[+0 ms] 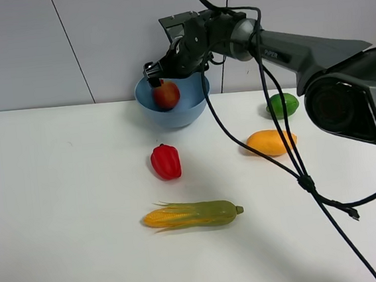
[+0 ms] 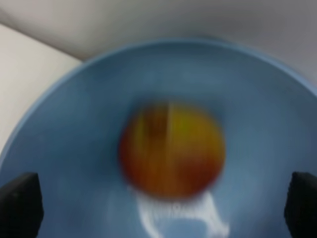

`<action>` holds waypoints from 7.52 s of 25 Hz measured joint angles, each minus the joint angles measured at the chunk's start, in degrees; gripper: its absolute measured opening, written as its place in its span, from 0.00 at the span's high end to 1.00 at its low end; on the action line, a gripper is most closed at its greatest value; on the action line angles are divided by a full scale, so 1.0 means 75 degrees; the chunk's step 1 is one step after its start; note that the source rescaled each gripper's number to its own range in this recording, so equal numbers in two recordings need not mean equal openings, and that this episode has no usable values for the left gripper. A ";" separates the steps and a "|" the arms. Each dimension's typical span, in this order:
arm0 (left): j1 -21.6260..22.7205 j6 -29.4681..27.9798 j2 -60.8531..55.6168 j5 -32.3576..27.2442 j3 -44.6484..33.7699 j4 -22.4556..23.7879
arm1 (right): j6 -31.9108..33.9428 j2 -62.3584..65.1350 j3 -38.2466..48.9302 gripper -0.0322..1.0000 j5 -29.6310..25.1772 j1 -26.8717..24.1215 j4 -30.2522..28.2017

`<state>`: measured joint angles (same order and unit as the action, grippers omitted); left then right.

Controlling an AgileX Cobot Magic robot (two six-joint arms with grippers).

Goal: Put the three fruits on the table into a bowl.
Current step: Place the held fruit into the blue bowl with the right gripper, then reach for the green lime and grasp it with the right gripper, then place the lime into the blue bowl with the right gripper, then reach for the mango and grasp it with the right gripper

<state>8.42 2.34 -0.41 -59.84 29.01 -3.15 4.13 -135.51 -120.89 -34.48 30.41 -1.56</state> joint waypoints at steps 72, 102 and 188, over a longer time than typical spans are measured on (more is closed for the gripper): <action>0.0000 0.0000 0.0000 0.0000 0.0000 0.0000 | 0.7349 0.2575 0.4462 0.00 -0.0464 -0.3941 -0.0055; 0.0000 -0.0008 0.0000 0.0000 0.0000 0.0007 | 0.6835 0.0893 0.3654 0.82 0.0738 -0.3891 0.0639; 0.0000 -0.0005 0.0000 -0.0007 0.0000 0.0007 | -0.7544 0.3435 0.5849 0.01 -0.2801 -0.1450 -0.1038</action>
<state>8.42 2.30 -0.41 -59.88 29.01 -3.10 -52.45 -109.75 -77.02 -55.49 19.54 -9.35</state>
